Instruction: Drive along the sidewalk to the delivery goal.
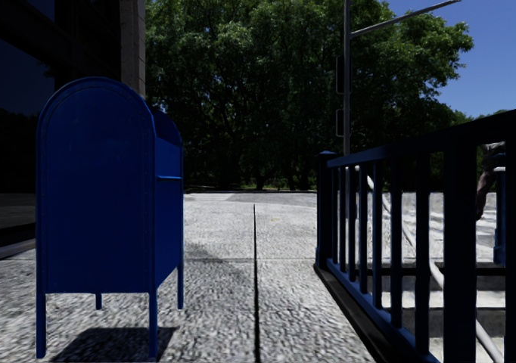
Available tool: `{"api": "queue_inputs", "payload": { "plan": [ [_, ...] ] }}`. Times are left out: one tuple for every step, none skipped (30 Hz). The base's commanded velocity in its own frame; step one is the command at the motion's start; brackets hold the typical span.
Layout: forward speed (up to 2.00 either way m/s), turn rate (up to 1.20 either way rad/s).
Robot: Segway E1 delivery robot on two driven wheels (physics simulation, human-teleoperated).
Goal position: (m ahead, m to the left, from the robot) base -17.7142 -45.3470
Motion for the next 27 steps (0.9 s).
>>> {"api": "queue_inputs", "payload": {
  "plan": [
    [1.52,0.00],
    [1.52,0.00],
    [1.52,0.00],
    [1.52,0.00],
    [1.52,0.00],
    [1.52,0.00],
    [1.52,0.00],
    [1.49,0.00],
    [1.48,0.00],
    [1.42,0.00],
    [1.42,0.00],
    [1.38,0.00],
    [1.32,0.00],
    [1.28,0.00],
    [1.28,0.00],
    [1.20,0.00],
    [1.16,0.00],
    [1.10,0.00],
    [1.10,0.00],
    [1.00,0.00],
    [0.84,0.00],
    [0.78,0.00],
    [0.78,0.00],
    [0.76,0.00],
    [0.75,0.00],
    [0.74,0.00],
    [0.74,0.00]
  ]
}}
